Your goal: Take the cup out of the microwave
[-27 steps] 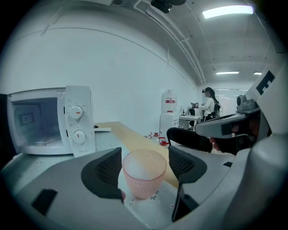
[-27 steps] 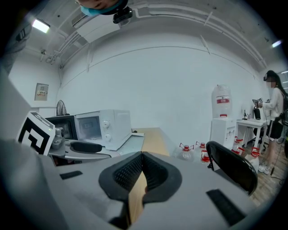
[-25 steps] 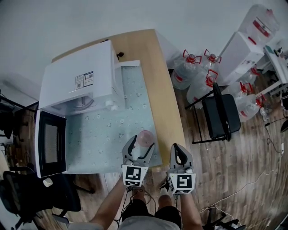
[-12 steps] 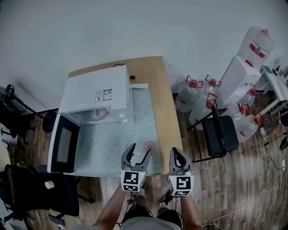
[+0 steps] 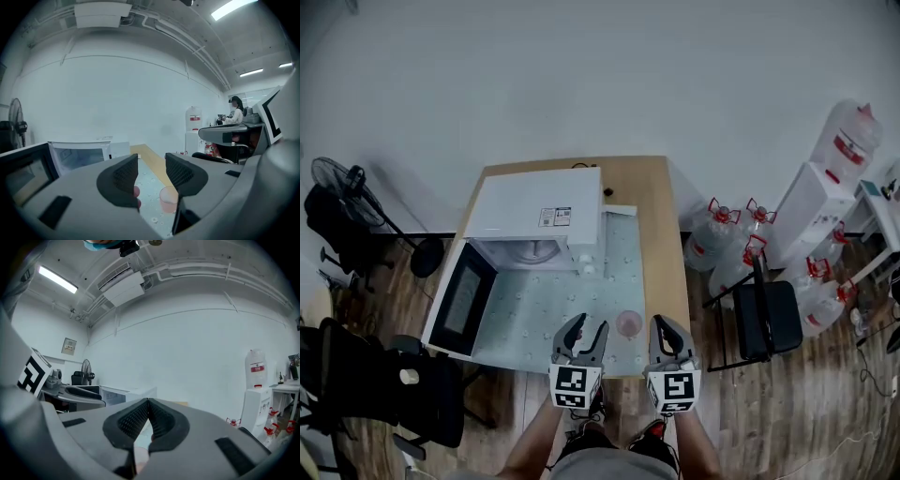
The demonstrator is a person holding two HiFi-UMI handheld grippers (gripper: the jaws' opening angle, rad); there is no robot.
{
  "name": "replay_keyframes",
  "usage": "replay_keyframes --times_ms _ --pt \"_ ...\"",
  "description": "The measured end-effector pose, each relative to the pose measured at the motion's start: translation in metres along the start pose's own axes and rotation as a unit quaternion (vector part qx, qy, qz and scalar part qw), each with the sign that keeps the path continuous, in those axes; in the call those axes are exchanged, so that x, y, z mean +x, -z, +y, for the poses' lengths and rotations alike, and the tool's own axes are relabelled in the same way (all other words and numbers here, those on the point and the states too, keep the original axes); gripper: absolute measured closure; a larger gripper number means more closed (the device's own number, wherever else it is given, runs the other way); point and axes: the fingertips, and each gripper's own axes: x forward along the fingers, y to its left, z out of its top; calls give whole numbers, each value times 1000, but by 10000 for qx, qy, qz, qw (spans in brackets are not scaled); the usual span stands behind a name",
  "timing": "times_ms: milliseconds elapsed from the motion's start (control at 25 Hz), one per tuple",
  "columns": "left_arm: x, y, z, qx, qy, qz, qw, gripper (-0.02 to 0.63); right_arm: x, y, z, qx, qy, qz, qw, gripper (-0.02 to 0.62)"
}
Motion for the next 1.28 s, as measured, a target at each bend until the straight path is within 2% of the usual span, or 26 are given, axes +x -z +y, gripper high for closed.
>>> replay_keyframes --times_ms 280,400,760,1000,1280 --pt "-40 -10 34 -43 -672 -101 9977 441 11 -24 42 -153 -596 -213 9979 577" --pt "-60 -13 49 -78 -980 -170 9950 481 15 -30 61 -181 -836 -278 9960 577" --pt "-108 -11 85 -120 -1706 -205 9850 564 22 -30 104 -161 -1324 -330 9905 577" --pt "-122 -4 95 -125 -1873 -211 9820 577 21 -27 127 -138 -1549 -333 9873 577" --pt "-123 -3 90 -149 -1839 -163 9827 577 18 -24 121 -235 -1477 -296 9883 577"
